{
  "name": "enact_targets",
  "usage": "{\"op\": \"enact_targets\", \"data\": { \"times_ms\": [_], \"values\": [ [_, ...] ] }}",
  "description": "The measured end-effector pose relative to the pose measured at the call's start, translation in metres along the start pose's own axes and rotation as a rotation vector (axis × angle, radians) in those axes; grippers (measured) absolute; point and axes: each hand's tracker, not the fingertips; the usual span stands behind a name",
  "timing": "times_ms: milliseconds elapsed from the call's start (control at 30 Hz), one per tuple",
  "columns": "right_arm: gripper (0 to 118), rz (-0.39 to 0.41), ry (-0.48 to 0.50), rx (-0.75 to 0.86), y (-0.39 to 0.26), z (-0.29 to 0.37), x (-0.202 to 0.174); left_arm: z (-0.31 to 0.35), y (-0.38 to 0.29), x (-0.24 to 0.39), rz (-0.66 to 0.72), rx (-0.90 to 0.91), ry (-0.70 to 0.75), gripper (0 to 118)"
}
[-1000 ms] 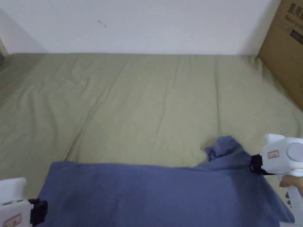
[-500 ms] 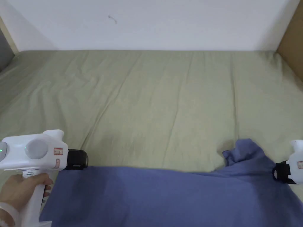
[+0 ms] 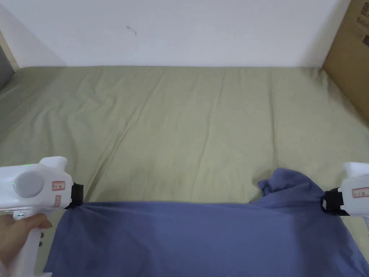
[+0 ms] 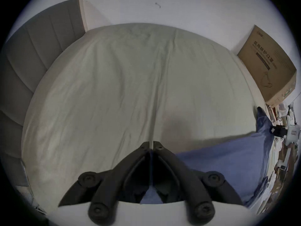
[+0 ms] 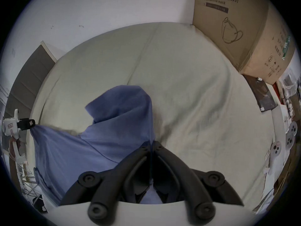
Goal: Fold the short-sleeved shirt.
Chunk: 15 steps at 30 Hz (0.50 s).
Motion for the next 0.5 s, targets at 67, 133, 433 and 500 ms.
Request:
{"op": "enact_targets", "data": {
  "times_ms": [67, 133, 433, 500],
  "values": [
    [0, -0.011, 0.011, 0.022, -0.005, 0.018, 0.001, 0.022, -0.007, 0.000, -0.011, 0.027, -0.008, 1],
    [0, -0.020, 0.020, 0.039, -0.014, 0.038, 0.003, 0.047, -0.017, -0.002, -0.023, 0.057, -0.014, 1],
    [0, 0.015, 0.040, 0.083, -0.103, 0.134, 0.004, 0.142, -0.108, -0.017, -0.054, 0.124, -0.022, 1],
    [0, 0.013, 0.043, 0.083, -0.134, 0.149, 0.005, 0.153, -0.138, -0.023, -0.058, 0.118, -0.032, 1]
  ]
}}
